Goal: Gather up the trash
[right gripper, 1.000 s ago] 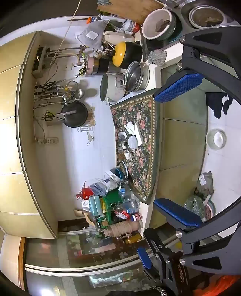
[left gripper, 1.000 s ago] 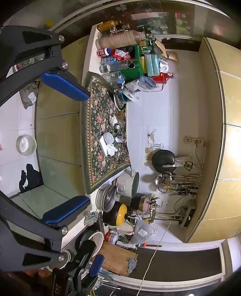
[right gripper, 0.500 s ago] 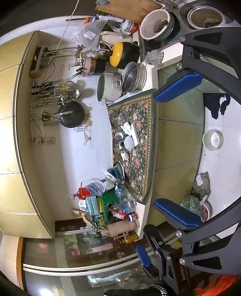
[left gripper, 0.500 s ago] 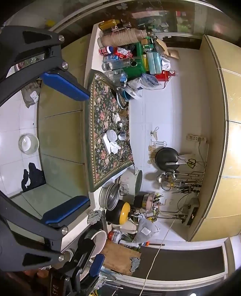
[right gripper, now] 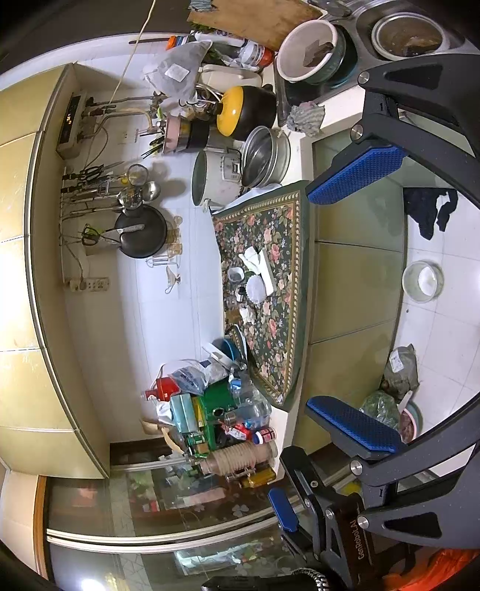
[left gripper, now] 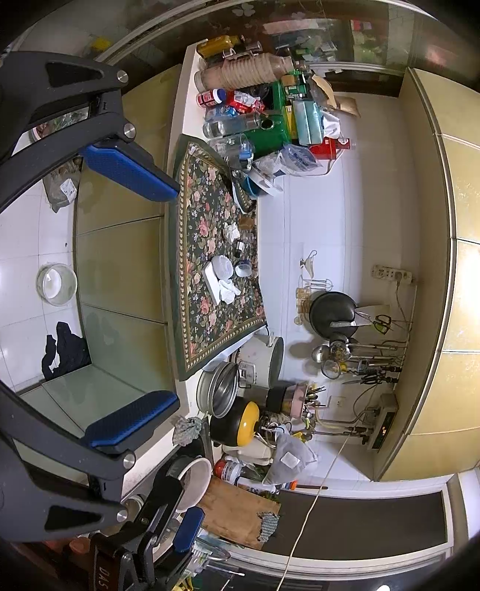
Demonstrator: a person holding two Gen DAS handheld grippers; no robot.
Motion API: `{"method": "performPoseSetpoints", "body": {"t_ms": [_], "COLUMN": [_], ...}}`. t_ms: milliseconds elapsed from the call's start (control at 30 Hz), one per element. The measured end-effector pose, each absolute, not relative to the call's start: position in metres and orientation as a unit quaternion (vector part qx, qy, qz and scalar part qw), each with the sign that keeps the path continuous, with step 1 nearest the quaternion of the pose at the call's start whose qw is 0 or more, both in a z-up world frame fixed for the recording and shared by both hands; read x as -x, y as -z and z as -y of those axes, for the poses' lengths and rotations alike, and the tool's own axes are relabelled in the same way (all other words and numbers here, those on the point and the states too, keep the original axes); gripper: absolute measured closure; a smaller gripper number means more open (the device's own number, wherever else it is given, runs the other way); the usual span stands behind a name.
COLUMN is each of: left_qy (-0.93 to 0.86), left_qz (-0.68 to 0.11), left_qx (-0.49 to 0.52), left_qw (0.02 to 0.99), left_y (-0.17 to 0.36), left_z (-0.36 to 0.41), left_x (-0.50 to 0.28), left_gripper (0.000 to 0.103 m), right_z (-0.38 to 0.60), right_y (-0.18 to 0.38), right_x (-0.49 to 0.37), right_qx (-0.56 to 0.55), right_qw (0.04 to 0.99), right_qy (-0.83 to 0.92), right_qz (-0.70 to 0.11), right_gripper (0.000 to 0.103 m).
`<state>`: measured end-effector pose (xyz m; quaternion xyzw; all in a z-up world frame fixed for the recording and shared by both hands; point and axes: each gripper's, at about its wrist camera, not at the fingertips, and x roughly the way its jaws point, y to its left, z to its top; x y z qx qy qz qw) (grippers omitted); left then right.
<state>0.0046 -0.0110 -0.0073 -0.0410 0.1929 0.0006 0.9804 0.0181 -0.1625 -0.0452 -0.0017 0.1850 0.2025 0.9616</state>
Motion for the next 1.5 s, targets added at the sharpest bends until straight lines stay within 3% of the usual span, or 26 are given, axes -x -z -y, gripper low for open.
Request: {"method": "performPoseSetpoints", "body": {"t_ms": [1500], "left_qy": [-0.006], "left_qz": [-0.194], "left_qx": [0.053], "left_qw": [0.979], "left_y": [0.013], "left_z": [0.004], "left_x": [-0.004], "left_gripper": [0.000], "right_z": [0.168], "right_y": [0.042], "right_x": [-0.017], "right_qx": [0.001], "right_qw": [0.962], "right_qy": [-0.204], "right_qz": [-0.183], "right_gripper": [0.000]}}
